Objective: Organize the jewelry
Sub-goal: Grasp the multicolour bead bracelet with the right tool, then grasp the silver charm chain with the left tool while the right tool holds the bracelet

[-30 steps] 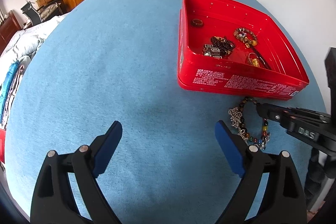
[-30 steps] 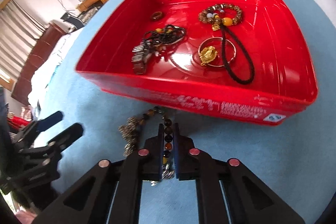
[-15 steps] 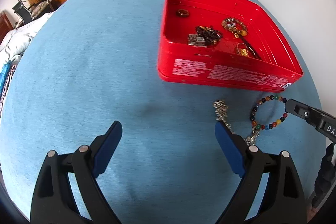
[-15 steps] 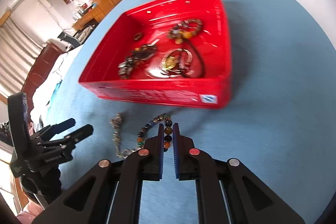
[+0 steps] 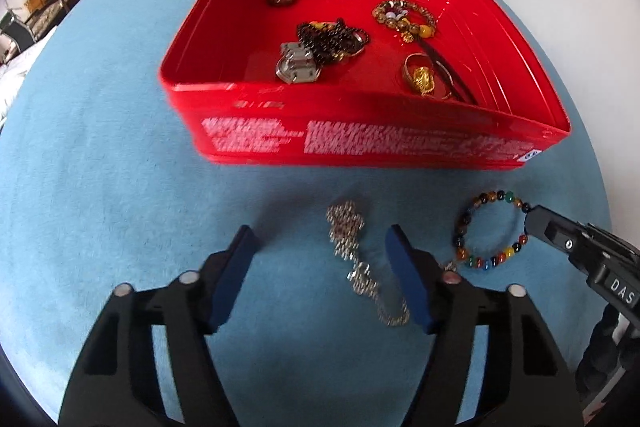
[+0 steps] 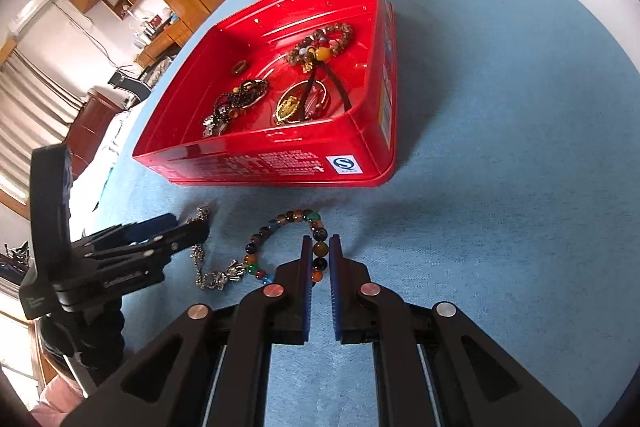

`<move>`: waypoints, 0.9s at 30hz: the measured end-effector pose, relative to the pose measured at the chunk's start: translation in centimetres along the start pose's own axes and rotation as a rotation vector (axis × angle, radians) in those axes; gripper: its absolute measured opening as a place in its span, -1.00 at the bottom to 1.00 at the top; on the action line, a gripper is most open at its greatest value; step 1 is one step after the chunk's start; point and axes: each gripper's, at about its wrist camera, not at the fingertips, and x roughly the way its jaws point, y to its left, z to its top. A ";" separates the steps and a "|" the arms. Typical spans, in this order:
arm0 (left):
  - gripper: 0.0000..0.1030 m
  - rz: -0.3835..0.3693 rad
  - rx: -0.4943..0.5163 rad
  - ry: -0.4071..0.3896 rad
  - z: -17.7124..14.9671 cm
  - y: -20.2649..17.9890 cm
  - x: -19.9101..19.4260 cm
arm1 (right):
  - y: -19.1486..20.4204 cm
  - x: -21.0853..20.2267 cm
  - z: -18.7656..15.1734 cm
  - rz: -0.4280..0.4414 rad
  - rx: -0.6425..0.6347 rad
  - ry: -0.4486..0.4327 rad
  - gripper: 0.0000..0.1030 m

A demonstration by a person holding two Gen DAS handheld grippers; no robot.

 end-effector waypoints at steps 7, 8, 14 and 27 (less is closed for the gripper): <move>-0.74 -0.015 0.030 0.012 0.1 -1.1 0.4 | -0.2 0.3 0.0 0.005 0.009 0.011 -0.86; -0.76 -0.020 0.027 0.012 0.1 -1.1 0.4 | -0.2 0.3 0.0 0.005 0.010 0.010 -0.86; -0.79 -0.073 0.039 0.014 -1.0 -0.9 -0.8 | -0.4 0.4 -0.1 0.004 0.017 0.014 -0.86; 0.06 -0.107 0.194 -0.007 -2.9 -4.6 -1.4 | -0.4 0.3 -0.2 0.011 0.016 0.012 -0.86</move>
